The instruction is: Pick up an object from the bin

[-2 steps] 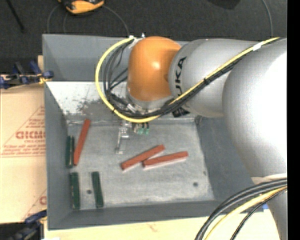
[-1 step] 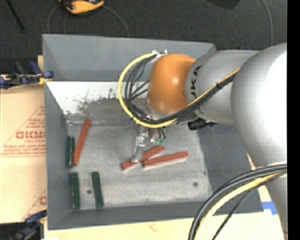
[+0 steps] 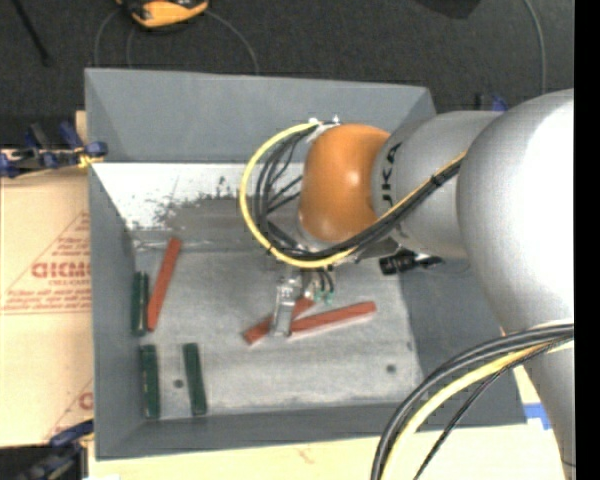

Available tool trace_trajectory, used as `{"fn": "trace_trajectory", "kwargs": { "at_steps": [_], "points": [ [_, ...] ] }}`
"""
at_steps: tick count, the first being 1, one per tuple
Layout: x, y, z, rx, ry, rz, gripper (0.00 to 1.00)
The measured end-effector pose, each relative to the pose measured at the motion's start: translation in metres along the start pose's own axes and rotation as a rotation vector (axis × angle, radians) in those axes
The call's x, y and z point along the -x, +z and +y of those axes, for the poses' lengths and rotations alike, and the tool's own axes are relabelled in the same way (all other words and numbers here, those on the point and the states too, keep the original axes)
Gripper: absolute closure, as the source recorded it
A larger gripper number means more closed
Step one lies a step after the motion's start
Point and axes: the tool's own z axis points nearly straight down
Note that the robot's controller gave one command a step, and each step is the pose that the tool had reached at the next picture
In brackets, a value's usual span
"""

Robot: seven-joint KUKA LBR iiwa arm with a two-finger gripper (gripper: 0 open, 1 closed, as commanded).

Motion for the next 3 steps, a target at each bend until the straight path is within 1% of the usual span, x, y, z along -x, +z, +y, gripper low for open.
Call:
{"fn": "trace_trajectory", "kwargs": {
  "at_steps": [1,2,3],
  "points": [
    [-0.014,-0.001,0.007,0.01,0.008,-0.001,0.0],
    [-0.106,0.006,-0.037,0.004,0.421,0.003,1.0],
    [-0.106,0.006,-0.037,0.005,0.423,0.003,1.0]
  ]
}}
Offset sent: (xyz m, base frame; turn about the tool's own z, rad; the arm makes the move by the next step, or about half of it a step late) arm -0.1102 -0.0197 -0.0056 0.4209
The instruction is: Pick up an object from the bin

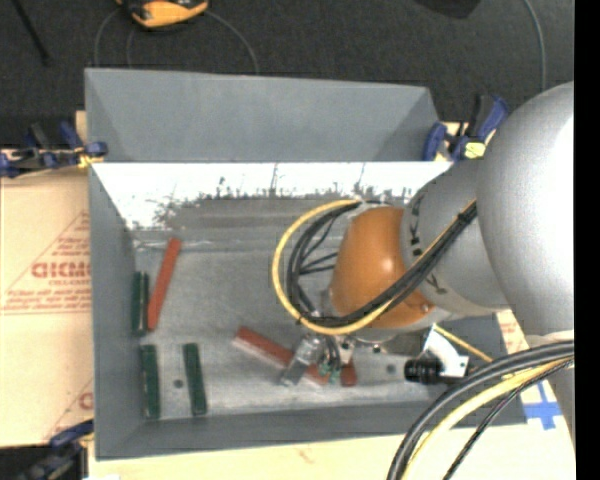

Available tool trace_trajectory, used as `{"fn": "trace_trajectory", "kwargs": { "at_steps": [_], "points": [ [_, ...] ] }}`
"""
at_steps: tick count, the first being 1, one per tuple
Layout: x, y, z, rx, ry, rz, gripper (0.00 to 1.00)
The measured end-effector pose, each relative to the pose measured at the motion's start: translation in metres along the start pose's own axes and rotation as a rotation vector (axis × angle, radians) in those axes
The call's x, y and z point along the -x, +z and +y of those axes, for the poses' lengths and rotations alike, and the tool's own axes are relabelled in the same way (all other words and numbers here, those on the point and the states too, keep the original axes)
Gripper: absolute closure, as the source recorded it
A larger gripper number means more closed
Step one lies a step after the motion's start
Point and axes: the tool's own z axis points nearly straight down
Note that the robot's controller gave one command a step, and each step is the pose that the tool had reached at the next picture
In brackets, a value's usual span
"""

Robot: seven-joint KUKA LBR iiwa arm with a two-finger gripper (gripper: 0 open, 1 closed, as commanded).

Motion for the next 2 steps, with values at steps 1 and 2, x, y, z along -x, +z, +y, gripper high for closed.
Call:
{"fn": "trace_trajectory", "kwargs": {
  "at_steps": [1,2],
  "points": [
    [0.0123,-0.1126,-0.0301,0.001,0.002,-0.002,1.0],
    [0.0123,-0.1126,-0.03,0.001,0.002,-0.002,1.0]
  ]
}}
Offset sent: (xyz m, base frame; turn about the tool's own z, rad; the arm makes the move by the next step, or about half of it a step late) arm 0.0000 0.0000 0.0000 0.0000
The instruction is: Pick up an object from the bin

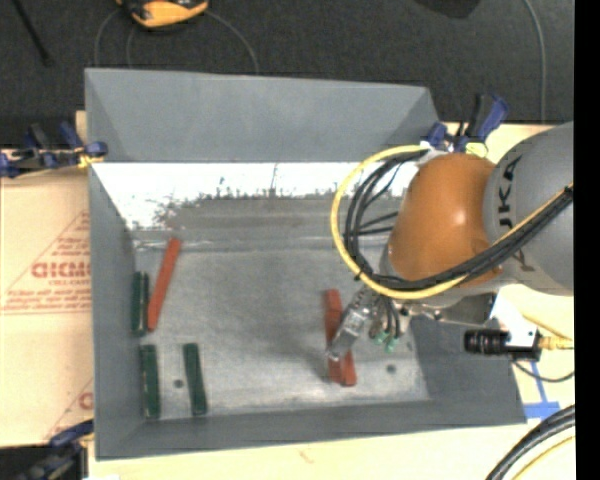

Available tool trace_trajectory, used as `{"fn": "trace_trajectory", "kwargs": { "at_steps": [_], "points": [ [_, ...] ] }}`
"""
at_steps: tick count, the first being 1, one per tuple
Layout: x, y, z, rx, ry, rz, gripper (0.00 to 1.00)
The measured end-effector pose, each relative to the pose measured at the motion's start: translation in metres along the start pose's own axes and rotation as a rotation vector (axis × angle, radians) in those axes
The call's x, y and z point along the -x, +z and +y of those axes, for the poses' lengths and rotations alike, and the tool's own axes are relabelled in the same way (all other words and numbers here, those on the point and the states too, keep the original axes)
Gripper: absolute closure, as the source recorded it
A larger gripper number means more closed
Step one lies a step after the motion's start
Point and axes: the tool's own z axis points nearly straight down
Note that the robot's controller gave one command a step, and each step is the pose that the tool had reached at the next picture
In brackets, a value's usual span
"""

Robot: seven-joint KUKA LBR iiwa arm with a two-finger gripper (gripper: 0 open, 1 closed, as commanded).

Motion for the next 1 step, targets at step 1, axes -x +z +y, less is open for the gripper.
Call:
{"fn": "trace_trajectory", "kwargs": {
  "at_steps": [1],
  "points": [
    [0.0111,-0.0373,0.0144,-0.002,0.004,0.002,1.0]
  ]
}}
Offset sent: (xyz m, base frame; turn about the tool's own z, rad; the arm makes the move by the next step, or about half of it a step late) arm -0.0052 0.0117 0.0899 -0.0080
